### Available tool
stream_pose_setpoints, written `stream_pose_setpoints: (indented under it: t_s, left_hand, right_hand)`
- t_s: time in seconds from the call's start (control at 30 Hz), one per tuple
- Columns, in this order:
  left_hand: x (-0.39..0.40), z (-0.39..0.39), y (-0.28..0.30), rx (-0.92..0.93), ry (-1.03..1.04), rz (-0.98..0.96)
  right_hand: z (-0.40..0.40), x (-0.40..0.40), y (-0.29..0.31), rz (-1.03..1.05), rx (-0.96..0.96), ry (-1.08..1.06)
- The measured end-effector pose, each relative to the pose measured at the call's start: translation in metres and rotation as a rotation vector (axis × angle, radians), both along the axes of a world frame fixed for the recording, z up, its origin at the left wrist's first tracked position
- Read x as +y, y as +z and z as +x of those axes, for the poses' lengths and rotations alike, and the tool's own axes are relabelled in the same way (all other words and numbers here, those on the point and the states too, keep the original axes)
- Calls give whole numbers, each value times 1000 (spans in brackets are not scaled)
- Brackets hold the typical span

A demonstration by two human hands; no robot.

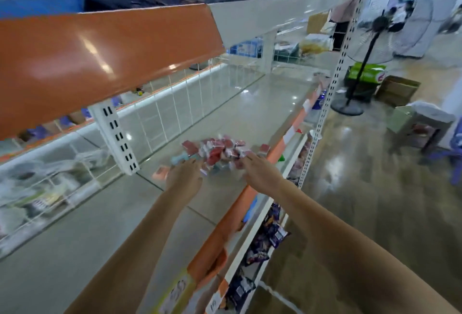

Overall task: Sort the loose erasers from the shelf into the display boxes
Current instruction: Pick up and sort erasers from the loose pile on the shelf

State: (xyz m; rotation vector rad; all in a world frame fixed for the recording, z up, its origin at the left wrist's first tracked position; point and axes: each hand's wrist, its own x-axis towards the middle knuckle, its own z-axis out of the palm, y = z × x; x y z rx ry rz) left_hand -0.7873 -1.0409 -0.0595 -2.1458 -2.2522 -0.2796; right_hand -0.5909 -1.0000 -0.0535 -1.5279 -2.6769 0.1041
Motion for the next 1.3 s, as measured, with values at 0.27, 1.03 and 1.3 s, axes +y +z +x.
stream_pose_setpoints:
  t_s: [0.27, 1.03, 1.3]
  left_hand:
    - [29, -11, -19, -30, 10, 103]
    - [-143, 8, 14, -1016, 688, 433]
    - [-313, 11, 33, -1025, 945, 627]
  right_hand:
    - [-3, 44, -11, 18, 32, 100]
    - [-61, -2, 10, -860, 589, 740]
    - [-124, -137, 28, -1091, 491, 1035]
